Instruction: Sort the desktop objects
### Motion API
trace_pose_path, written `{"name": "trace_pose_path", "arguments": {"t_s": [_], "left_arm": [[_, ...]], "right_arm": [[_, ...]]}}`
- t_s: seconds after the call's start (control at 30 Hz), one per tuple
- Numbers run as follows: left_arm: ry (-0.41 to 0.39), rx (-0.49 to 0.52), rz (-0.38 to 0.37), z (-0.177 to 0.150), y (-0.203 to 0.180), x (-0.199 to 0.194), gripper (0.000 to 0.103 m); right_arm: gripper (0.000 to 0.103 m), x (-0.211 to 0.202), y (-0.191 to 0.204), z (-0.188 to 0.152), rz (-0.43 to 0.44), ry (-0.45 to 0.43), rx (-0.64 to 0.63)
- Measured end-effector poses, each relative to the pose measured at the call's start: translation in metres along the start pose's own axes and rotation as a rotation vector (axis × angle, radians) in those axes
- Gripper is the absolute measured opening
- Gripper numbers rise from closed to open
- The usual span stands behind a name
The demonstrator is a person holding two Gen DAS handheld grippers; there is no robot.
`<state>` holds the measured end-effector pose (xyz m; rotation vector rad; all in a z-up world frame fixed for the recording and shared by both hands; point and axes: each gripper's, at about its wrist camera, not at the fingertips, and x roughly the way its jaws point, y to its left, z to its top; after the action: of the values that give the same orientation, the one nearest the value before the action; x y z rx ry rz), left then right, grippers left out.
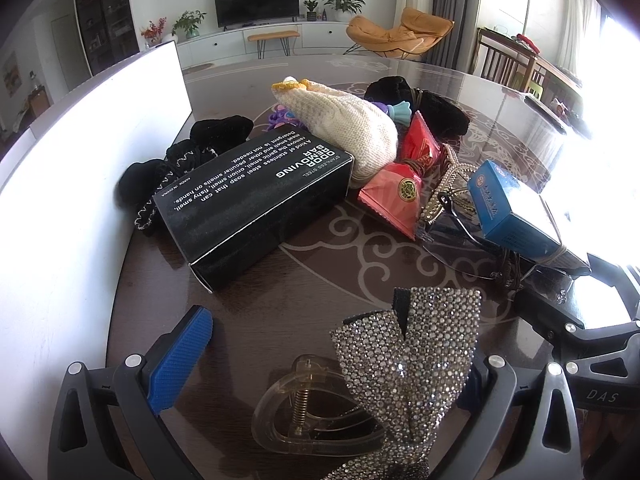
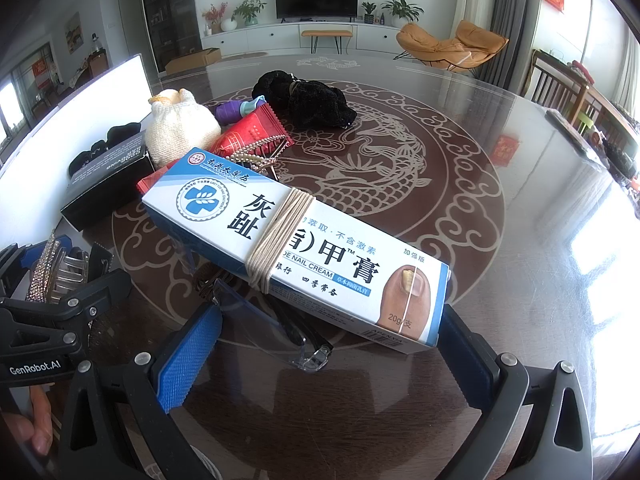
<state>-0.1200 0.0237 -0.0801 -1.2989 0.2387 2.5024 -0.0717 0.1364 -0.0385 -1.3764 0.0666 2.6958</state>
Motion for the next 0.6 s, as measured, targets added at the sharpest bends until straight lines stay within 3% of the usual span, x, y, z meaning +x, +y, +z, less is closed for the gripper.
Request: {"name": "trace_pose_path", "arguments": {"t_s": [0.6], "left_arm": [[0.000, 0.008, -0.008, 0.0024, -0.0016, 0.0016, 0.103]], "right_arm": [[0.103, -0.0001, 0.0005, -0.0002, 0.000, 0.000, 0.000]]}}
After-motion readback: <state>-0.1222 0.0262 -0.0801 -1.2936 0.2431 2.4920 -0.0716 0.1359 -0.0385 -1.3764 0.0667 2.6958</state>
